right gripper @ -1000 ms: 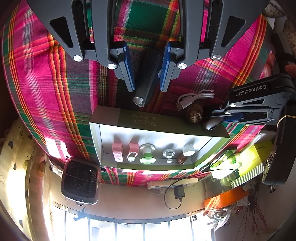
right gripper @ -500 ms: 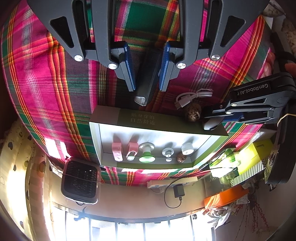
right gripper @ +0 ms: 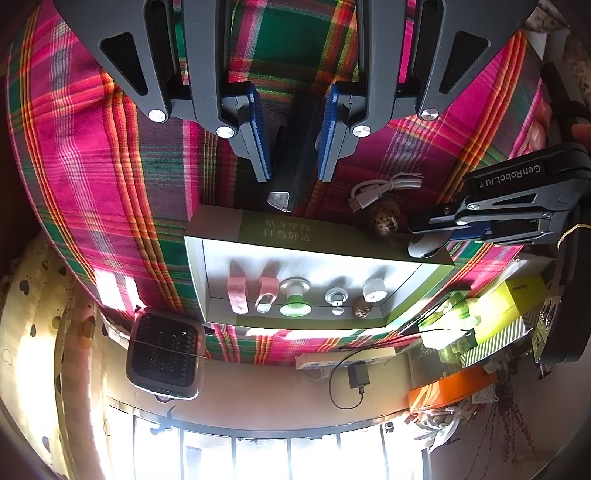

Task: Organize objects
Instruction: 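Lift both held black objects toward the box with both tools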

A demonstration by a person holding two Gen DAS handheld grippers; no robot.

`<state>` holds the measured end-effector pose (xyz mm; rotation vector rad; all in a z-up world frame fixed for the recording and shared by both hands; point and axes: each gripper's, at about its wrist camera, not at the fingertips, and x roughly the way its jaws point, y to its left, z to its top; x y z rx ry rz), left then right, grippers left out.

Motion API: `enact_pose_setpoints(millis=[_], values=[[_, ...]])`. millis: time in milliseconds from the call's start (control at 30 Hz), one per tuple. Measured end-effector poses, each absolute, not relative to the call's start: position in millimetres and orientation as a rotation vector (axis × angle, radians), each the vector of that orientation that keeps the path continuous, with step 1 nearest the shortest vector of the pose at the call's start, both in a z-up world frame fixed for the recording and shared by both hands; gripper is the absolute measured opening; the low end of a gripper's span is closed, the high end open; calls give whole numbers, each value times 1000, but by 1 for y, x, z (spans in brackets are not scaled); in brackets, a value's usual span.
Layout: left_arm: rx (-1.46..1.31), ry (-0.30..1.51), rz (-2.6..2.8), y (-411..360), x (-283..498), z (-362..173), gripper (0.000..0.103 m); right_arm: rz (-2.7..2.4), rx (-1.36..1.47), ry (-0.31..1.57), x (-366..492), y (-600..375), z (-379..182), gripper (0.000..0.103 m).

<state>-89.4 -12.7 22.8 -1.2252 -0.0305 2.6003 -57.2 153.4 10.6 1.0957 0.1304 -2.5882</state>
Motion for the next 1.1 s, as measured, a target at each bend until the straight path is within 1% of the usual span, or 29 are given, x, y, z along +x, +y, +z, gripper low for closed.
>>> enact_pose_setpoints(millis=[300, 467, 667, 833, 1033, 1100], values=[[-1212, -29, 2607, -14, -87, 26, 28, -2589, 1081, 135, -57, 151, 14, 26], [-1215, -34, 2606, -14, -86, 26, 28, -2562, 1132, 84, -61, 156, 5, 27], [-1214, -35, 2607, -15, -86, 26, 27, -2538, 1160, 68, -61, 155, 2, 27], [-1217, -37, 2608, -16, -87, 25, 27, -2535, 1179, 114, -58, 148, -5, 27], [-1217, -37, 2609, -17, -87, 25, 27, -2548, 1177, 113, -59, 148, -5, 27], [-1218, -36, 2609, -16, -87, 25, 28, -2553, 1171, 133, -58, 147, -5, 25]])
